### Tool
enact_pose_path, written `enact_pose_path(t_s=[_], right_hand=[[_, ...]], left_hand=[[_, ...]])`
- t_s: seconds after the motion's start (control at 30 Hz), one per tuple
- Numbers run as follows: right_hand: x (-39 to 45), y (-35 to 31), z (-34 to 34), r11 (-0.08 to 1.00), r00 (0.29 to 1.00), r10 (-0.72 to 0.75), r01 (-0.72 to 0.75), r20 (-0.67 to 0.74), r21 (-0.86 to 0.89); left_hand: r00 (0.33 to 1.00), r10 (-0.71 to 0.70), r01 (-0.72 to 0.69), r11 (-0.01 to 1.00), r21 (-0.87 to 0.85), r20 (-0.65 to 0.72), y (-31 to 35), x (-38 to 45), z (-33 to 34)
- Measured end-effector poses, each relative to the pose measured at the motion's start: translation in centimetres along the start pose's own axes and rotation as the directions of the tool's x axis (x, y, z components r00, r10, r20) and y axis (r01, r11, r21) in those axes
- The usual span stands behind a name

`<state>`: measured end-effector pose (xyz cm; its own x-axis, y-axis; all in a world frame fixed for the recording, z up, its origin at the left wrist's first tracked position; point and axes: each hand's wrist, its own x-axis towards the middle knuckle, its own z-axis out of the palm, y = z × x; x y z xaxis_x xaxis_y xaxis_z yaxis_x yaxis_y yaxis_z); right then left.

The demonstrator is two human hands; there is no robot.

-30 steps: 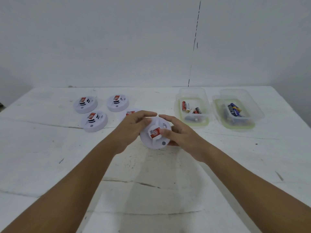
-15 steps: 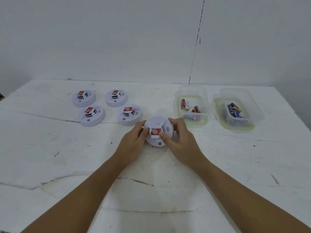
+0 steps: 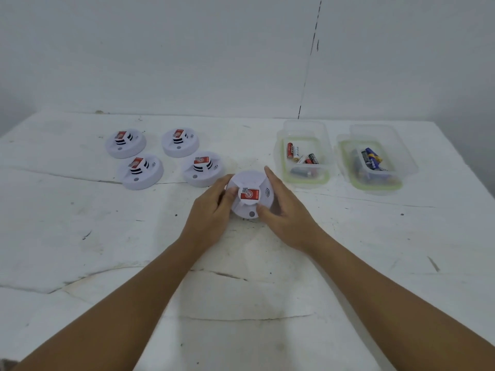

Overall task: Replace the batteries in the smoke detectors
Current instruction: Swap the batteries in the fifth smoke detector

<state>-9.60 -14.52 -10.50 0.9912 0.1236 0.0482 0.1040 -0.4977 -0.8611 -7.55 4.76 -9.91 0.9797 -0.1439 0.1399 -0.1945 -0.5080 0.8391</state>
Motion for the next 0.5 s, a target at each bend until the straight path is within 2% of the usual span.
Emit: enact_pose_path(t_s=[0.2, 0.5], right_hand=[[-0.23, -0.82, 0.41, 0.991, 0.999, 0.028, -0.030, -0.019, -0.127], [-0.77, -0.97, 0.53, 0.995, 0.999, -0.015, 0.012, -0.030, -0.097]], left_hand=[[1.000, 0.000, 0.000, 1.000, -0.020, -0.016, -0.63, -0.12, -0.17], [1.000, 0.020, -0.019, 0.999, -0.029, 0.002, -0.82, -0.40, -0.21]])
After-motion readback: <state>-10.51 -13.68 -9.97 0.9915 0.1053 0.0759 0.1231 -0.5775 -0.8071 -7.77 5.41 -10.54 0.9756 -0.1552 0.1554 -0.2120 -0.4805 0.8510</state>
